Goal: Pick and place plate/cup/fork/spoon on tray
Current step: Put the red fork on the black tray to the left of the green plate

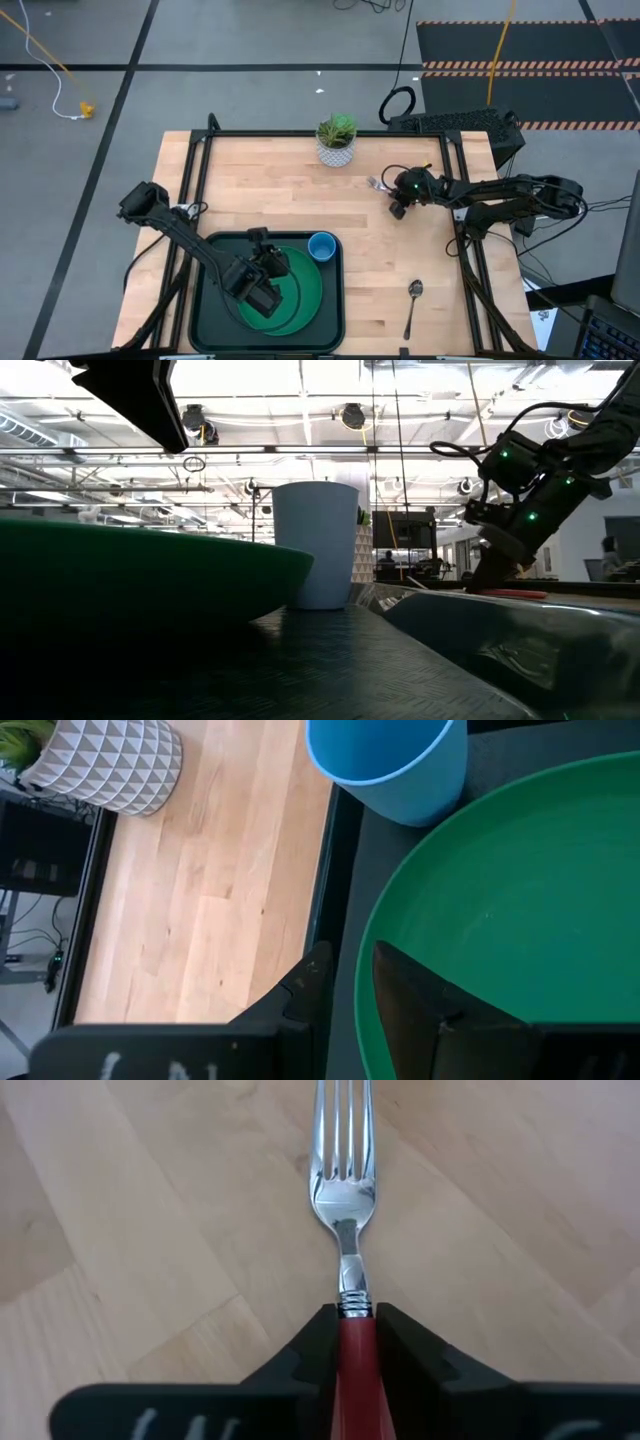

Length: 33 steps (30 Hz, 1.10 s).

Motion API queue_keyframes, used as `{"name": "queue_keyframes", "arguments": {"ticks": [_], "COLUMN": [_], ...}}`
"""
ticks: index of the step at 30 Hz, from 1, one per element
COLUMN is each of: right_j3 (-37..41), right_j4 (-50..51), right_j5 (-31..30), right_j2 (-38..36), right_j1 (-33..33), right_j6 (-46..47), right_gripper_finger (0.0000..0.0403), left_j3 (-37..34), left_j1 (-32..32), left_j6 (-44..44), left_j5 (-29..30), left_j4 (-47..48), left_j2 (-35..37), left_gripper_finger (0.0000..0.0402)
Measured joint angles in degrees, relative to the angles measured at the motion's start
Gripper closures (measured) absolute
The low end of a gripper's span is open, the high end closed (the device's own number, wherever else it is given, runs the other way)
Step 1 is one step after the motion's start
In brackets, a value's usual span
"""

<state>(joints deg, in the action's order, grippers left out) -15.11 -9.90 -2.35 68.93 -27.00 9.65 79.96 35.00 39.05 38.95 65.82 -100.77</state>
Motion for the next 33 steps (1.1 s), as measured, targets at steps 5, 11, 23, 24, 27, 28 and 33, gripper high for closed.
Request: {"name": "queue_keyframes", "arguments": {"ticks": [5,11,23,24,27,28,33], "right_j3": [0.12,0.11,0.07,0.07,0.07,0.07,-0.15], "right_j4": [-2.20,-6.20,-8.16,-8.64,-8.93,-8.98,-10.32], "right_j5": [0.32,2.43,-0.87,-1.01,-4.34,-5.77,-10.76], "right_j2": [0.09,0.09,2.09,2.81,4.82,5.46,8.45], "right_j1": [0.00,0.00,3.23,3.86,5.74,6.20,6.99], "right_j6": [7.21,11.91,2.08,1.11,-1.26,-2.01,-5.45], "right_gripper_finger": [0.0335,0.0280,0.0175,0.0173,0.0170,0.0170,0.0179], "left_j3": [0.00,0.00,0.02,0.02,0.02,0.02,0.02], "left_j1": [0.00,0.00,-1.34,-1.45,-1.66,-1.70,-1.70], "left_j6": [0.00,0.00,-0.31,-0.71,-2.62,-3.11,-4.69], "left_j5": [-0.01,0.01,0.01,0.03,0.03,0.05,0.05], "left_j4": [-0.02,-0.04,-1.05,-1.65,-3.51,-3.89,-4.91], "left_j2": [0.00,0.00,0.00,0.00,0.00,0.00,0.00], "left_gripper_finger": [0.0323,0.0323,0.0323,0.0323,0.0323,0.0323,0.0323]}}
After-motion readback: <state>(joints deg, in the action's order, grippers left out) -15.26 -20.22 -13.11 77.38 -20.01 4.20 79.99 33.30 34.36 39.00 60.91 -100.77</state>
